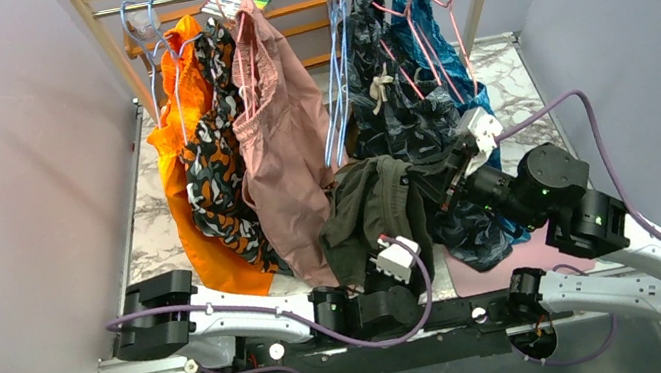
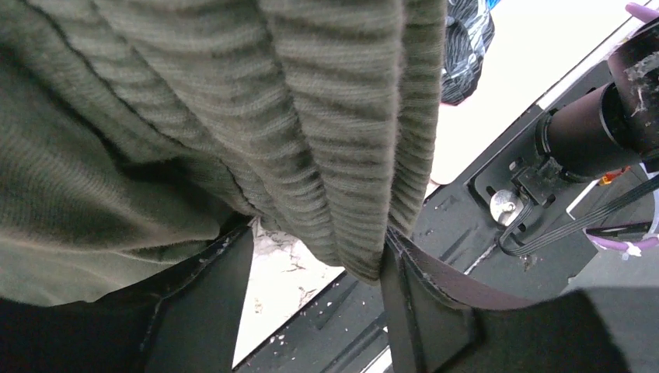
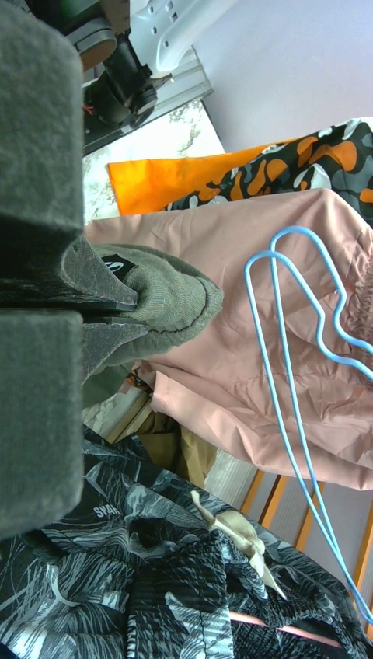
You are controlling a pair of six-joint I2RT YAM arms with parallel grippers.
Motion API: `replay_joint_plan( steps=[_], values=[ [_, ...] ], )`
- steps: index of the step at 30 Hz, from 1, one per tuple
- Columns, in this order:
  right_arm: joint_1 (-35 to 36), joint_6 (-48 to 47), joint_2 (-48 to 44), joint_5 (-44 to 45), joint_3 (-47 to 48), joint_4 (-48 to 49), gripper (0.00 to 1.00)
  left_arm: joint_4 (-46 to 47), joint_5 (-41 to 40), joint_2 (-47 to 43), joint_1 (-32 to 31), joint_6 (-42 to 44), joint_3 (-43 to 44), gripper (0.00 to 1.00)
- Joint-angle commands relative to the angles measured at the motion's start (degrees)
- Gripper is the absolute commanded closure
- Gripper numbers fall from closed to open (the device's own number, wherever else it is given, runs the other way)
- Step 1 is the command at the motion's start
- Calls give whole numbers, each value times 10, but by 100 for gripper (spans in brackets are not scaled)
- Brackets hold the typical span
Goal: Place the shorts on the hanger
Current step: Adjust the shorts at the center of the board.
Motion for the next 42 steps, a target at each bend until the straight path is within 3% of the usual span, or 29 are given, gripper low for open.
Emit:
replay_joint_plan(
  steps=[1, 5, 7, 10, 21, 29, 36, 42],
  values=[
    [2, 13, -15, -13, 2, 32, 99, -27, -25, 11, -4, -27, 20, 40],
    [3, 15, -20, -14, -3, 31, 99, -28, -27, 15, -4, -31, 16, 55],
    [3, 15, -22, -15, -3, 29, 99, -38, -29, 16, -4, -34, 17, 70],
    [3, 11, -26, -13, 2, 18, 99, -82, -35, -1, -4, -46, 19, 100],
    [3, -15, -72, -8, 20, -56, 99, -363, -70, -238, -33, -123, 48, 100],
    [3, 19, -118, 20, 28, -146, 99, -543, -159, -288, -33, -106, 179, 100],
    [3, 22, -144, 44, 41, -158, 99, -549, -293, -303, -34, 31, 308, 100],
    [3, 5, -115, 26, 34, -175, 99, -457, -342, -281, -33, 230, 398, 100]
  ],
)
